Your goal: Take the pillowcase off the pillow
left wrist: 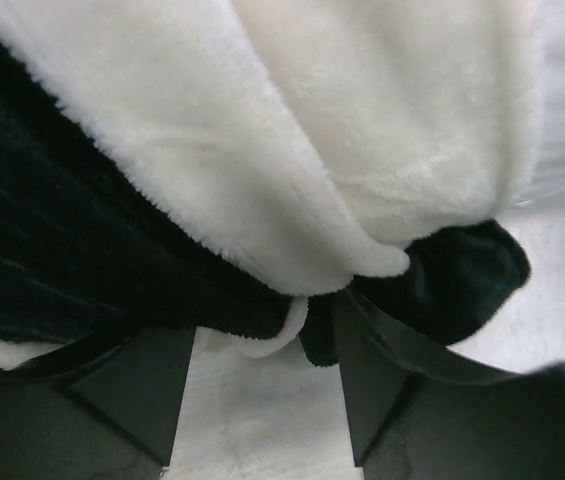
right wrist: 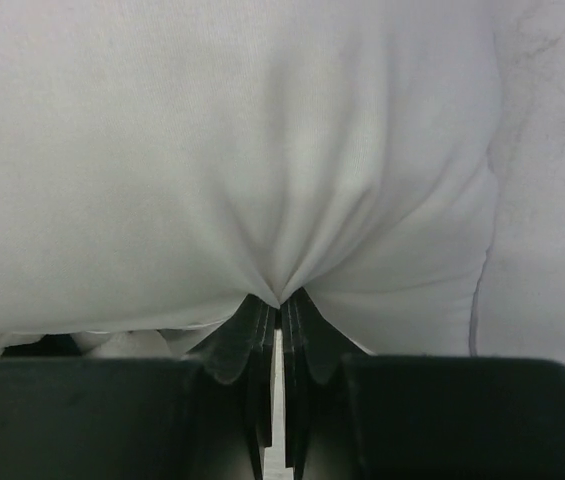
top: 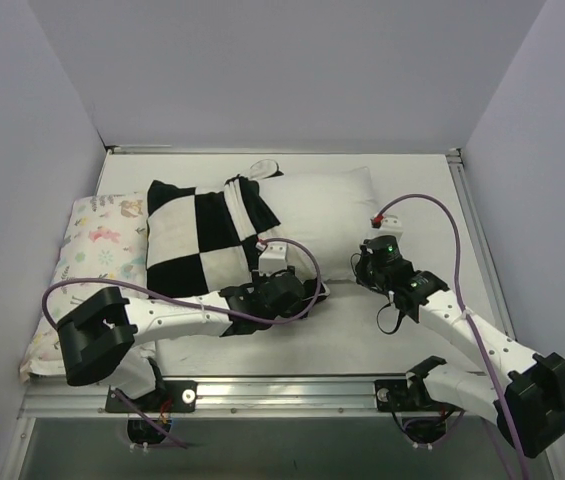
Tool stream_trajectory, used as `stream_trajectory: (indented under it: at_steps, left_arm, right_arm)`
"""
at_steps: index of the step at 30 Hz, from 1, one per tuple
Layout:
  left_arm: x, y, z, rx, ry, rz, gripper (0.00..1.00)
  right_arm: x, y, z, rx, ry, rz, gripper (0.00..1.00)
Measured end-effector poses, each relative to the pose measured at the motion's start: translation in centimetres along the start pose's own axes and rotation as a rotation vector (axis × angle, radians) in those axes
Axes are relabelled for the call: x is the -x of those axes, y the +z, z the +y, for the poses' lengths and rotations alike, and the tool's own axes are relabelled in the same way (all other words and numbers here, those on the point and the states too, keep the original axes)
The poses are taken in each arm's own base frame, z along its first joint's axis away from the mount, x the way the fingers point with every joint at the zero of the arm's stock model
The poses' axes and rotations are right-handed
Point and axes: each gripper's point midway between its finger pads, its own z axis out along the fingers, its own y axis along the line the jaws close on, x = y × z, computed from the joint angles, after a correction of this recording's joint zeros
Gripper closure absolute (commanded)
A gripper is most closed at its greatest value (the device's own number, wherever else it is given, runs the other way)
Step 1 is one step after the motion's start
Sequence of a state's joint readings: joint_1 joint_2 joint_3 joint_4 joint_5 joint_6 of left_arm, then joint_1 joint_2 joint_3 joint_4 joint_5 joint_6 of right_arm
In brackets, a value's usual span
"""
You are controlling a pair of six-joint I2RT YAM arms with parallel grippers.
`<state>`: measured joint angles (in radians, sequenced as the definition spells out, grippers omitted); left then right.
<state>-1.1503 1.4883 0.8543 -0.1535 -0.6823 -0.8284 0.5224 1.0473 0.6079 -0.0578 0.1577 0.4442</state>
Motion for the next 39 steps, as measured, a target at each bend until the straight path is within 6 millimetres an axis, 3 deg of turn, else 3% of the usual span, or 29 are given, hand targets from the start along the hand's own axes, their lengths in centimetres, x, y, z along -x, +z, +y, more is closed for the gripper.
stream_trajectory:
  at_steps: [1, 4, 9, 13, 17, 22, 25, 28, 32, 35, 36, 38, 39]
  left_arm:
    - [-0.1, 0.3, 0.1, 0.014, 0.001, -0.002, 0.73]
    - [-0.3, 0.9, 0.6, 0.055, 0.016, -0.003, 1.00]
    - [0.7, 0.6, 1.1, 0.089, 0.025, -0.022, 1.00]
    - [2.6, -1.8, 1.8, 0.107, 0.060, -0.060, 1.00]
    - [7.5, -7.2, 0.2, 0.063, 0.099, -0.152, 1.00]
    - [15.3, -15.3, -3.6, -0.034, 0.131, -0.278, 1.00]
    - [18.9, -17.2, -4.1, -0.059, 0.125, -0.308, 1.00]
    - [21.6, -14.8, -3.0, -0.040, 0.103, -0.278, 1.00]
    - [22.2, -8.7, -0.8, 0.003, 0.102, -0.180, 1.00]
    - [22.4, -3.1, 0.0, 0.009, 0.084, -0.102, 1.00]
    - [22.4, -1.4, -0.1, 0.006, 0.075, -0.085, 1.00]
    - [22.0, 1.5, -0.4, -0.005, 0.068, -0.057, 1.00]
    - [21.5, 2.6, -0.6, -0.011, 0.068, -0.043, 1.00]
  right_arm:
    - [0.1, 0.0, 0.0, -0.003, -0.001, -0.002, 1.00]
    - [0.3, -0.3, 0.0, -0.013, -0.006, -0.002, 1.00]
    - [2.0, -1.8, 0.2, -0.016, -0.002, -0.021, 1.00]
    - [4.9, -4.3, 0.9, 0.011, 0.014, -0.075, 1.00]
    - [9.0, -8.8, 2.1, 0.076, 0.036, -0.164, 1.00]
    - [14.4, -15.5, 2.8, 0.158, 0.078, -0.313, 1.00]
    - [16.5, -18.1, 2.9, 0.176, 0.084, -0.368, 1.00]
    - [17.1, -17.0, 3.2, 0.151, 0.070, -0.346, 1.00]
    - [15.0, -10.2, 2.7, 0.040, 0.046, -0.183, 1.00]
    - [13.0, -3.7, 1.7, -0.037, 0.056, -0.060, 0.78]
    - [12.7, -2.1, 1.3, -0.058, 0.061, -0.041, 0.58]
    - [12.4, -0.2, 0.6, -0.087, 0.070, -0.022, 0.38]
    - [12.4, 0.2, 0.3, -0.096, 0.069, -0.020, 0.23]
